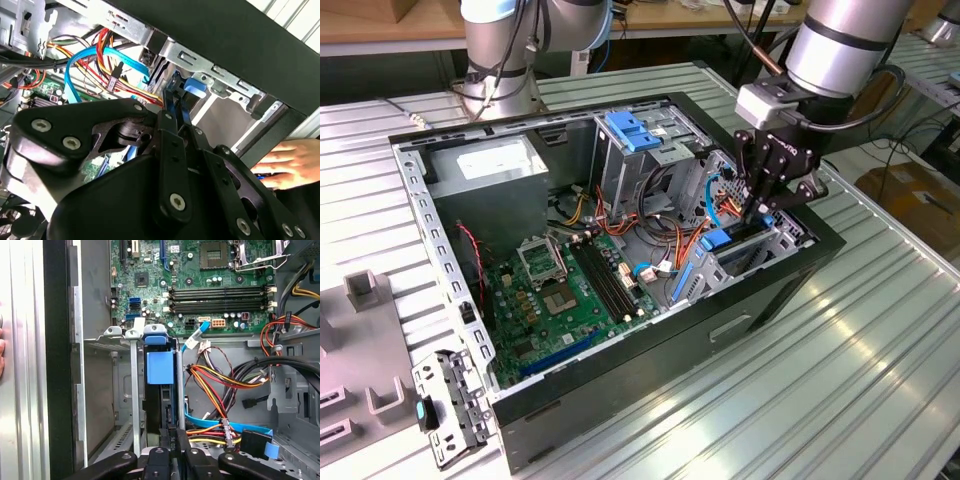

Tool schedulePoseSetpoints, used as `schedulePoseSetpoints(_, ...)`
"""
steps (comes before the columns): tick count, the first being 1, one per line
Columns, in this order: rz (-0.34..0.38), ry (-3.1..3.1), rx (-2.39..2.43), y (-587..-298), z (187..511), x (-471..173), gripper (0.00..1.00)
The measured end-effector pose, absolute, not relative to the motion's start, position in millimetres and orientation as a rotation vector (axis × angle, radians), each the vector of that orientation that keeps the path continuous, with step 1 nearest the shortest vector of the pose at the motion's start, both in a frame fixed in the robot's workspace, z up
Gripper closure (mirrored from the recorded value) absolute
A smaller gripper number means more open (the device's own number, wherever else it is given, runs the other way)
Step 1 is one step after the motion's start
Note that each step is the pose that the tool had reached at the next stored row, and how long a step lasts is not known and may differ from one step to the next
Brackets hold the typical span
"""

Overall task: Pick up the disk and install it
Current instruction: 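Insert the first disk wire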

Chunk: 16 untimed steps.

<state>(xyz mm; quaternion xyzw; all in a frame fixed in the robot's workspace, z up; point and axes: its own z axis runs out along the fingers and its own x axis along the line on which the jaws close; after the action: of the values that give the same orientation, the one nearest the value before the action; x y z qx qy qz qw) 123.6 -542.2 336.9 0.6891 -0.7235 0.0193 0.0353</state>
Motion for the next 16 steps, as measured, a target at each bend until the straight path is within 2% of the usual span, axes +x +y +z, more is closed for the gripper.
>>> schedulePoseSetpoints(4, 0.058, -2.224, 2.118, -542.2, 340.3, 123.6, 0.82)
schedulePoseSetpoints(5, 0.058, -2.223, 2.118, -542.2, 346.5, 123.5, 0.75)
schedulePoseSetpoints(6, 0.058, -2.223, 2.117, -542.2, 348.5, 123.6, 0.75)
schedulePoseSetpoints(7, 0.058, -2.223, 2.117, -542.2, 349.0, 123.6, 0.76)
schedulePoseSetpoints(9, 0.058, -2.223, 2.117, -542.2, 349.8, 123.6, 0.89)
schedulePoseSetpoints(16, 0.058, -2.223, 2.117, -542.2, 352.4, 123.6, 0.89)
